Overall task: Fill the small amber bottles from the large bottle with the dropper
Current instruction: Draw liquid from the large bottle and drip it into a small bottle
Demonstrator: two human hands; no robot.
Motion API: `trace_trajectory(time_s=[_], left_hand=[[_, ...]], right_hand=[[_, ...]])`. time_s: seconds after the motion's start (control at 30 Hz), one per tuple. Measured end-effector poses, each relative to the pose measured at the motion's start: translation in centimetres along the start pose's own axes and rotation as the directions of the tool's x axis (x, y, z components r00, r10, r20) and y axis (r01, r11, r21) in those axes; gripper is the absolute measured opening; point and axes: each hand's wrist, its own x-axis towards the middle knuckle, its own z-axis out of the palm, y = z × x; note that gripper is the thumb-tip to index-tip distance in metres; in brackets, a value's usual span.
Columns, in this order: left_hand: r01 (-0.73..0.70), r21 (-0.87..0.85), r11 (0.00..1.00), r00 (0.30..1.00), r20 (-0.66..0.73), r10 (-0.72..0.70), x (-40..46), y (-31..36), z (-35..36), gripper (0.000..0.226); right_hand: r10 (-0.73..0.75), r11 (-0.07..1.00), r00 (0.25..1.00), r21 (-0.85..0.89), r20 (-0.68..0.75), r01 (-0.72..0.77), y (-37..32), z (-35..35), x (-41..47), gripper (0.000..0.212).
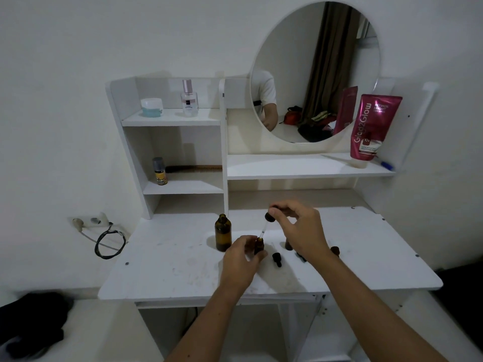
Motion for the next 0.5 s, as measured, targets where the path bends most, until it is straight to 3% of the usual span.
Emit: trace_trajectory(time_s=[0.5], left_hand=[[0.001,-0.002,1.0,1.0,0.004,-0.001,0.4,-0.4,0.3,0.023]], right_hand=[[-0.075,0.993,0.994,-0.084,0.084,0.082,2.5,2.7,-0.6,0.008]])
